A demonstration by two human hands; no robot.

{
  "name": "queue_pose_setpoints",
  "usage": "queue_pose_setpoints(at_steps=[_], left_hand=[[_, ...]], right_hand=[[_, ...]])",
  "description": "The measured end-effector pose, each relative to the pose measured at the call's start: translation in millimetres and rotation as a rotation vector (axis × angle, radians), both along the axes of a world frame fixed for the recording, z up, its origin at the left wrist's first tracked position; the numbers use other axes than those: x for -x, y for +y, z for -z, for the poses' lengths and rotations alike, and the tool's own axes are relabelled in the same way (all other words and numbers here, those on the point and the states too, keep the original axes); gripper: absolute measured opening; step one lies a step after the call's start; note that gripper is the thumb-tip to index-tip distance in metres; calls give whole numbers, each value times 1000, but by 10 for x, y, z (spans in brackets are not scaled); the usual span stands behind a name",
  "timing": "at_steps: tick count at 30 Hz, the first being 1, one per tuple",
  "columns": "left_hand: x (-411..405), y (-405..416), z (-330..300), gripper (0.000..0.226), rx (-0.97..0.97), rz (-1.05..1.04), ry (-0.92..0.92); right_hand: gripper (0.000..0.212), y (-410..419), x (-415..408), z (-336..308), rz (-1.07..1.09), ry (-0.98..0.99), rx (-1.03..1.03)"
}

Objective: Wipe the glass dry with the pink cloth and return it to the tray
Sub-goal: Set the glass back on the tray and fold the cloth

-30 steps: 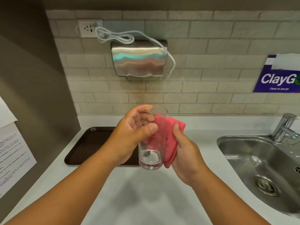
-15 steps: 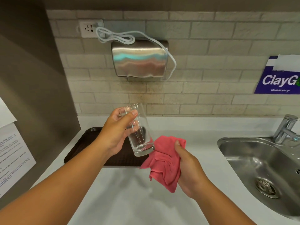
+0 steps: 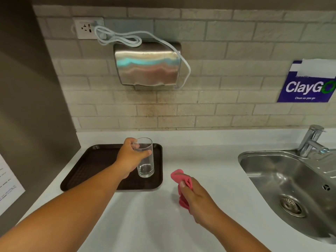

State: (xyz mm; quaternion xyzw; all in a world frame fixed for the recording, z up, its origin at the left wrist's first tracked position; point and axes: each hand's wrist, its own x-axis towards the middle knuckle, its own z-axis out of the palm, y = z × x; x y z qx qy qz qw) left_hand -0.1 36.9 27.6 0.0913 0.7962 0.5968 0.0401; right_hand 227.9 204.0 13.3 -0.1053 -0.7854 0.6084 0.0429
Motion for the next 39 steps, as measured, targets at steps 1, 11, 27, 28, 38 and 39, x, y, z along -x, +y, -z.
queue_pose_setpoints(at_steps=[1,11,27,28,38,39], left_hand=[[45,22,49,75,16,-5,-2],[262,76,256,81,107,-30,-18],[203,59,424,82,178,9,-38],[202,54,423,87,183,12,-43],[-81,-262,244,73,226,-125,45],[-167,-303,239,64,244,-147,49]], right_hand=[[30,9,32,-14,6,16,-20],[34,60,222,-166,24,36,11],[33,154,332,-70,43,19,-37],[32,163,334,-69,45,21,-27],[34,250,341,-78,66,36,74],[34,260,335,-83,71,37,87]])
